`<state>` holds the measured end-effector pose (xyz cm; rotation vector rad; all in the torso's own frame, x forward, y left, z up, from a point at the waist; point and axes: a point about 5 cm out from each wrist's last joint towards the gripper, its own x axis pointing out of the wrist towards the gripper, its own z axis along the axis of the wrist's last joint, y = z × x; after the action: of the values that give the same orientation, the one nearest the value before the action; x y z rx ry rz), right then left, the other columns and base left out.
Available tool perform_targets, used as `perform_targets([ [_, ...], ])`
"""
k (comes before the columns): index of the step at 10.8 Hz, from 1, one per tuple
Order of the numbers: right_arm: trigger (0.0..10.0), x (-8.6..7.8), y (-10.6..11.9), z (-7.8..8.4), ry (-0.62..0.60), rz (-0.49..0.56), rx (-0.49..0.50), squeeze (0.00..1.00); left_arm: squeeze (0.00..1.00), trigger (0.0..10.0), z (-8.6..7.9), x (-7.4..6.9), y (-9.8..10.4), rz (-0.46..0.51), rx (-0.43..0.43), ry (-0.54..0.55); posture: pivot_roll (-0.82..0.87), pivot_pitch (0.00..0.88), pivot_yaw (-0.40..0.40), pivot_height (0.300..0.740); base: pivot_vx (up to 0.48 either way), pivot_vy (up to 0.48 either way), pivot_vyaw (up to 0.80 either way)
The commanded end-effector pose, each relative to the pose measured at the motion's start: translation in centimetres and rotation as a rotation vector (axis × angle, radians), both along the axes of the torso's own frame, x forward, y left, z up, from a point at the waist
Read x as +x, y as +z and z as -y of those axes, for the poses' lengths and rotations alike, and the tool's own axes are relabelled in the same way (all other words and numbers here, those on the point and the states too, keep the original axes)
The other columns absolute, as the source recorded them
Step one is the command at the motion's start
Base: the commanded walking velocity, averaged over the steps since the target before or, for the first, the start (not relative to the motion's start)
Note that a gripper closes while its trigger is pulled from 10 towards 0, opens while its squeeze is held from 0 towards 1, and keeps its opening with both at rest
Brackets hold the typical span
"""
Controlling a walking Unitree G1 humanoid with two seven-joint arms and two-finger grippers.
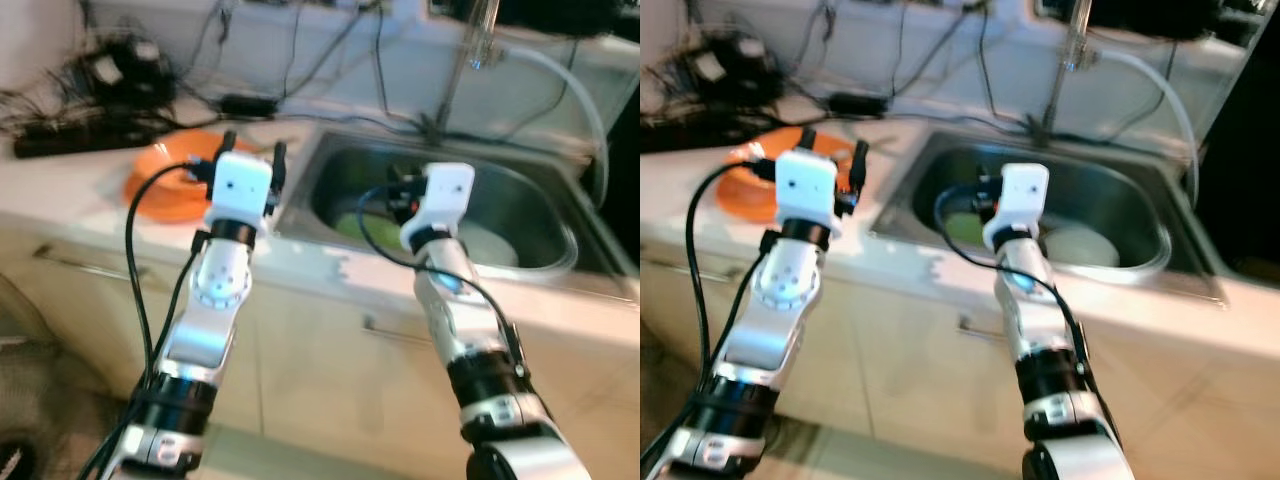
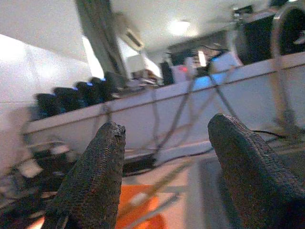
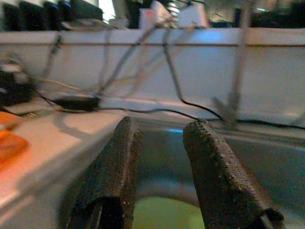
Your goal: Kitchen organization
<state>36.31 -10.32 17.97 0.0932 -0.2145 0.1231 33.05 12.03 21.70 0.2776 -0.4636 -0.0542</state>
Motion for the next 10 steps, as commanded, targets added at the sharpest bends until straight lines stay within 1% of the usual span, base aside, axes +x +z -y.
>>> perform_targets([
  [1, 10.0, 0.19, 0.06, 0.46, -0.019, -0.011, -0.005, 0.0, 0.0, 10.0, 0.05, 0.14, -0.17, -0.018, 0.01, -0.004, 0.13, 0.03, -0.068, 0.74, 0.0, 0.0, 0.0],
  [3, 10.0, 0.15, -0.04, 0.36, -0.014, -0.016, -0.004, 0.0, 0.0, 10.0, 0.1, 0.18, -0.29, -0.028, 0.015, -0.008, 0.14, 0.035, -0.067, 0.74, 0.0, 0.0, 0.6],
  [4, 10.0, 0.16, -0.1, 0.3, -0.01, -0.022, 0.008, 0.0, 0.0, 10.0, 0.24, 0.2, -0.39, -0.033, 0.008, -0.015, 0.14, 0.037, -0.066, 0.74, 0.0, 0.0, 0.0],
  [7, 10.0, 0.2, -0.3, 0.37, -0.03, -0.037, -0.01, 0.0, 0.0, 10.0, 0.37, 0.17, -0.23, -0.032, -0.002, -0.023, 0.14, 0.037, -0.065, 0.74, 0.0, 0.0, 0.0],
  [8, 10.0, 0.19, -0.33, 0.41, -0.032, -0.039, -0.007, 0.0, 0.0, 10.0, 0.53, 0.2, -0.37, -0.041, 0.012, -0.03, 0.14, 0.038, -0.065, 0.74, 0.0, 0.0, 0.6],
  [9, 10.0, 0.17, -0.34, 0.38, -0.029, -0.041, -0.006, 0.0, 0.0, 10.0, 0.6, 0.18, -0.39, -0.041, 0.008, -0.033, 0.14, 0.039, -0.066, 0.74, 0.0, 0.0, 0.6],
  [10, 10.0, 0.17, -0.36, 0.37, -0.025, -0.042, 0.001, 0.0, 0.0, 10.0, 0.69, 0.19, -0.45, -0.045, 0.013, -0.034, 0.14, 0.04, -0.068, 0.74, 0.0, 0.0, 0.0],
])
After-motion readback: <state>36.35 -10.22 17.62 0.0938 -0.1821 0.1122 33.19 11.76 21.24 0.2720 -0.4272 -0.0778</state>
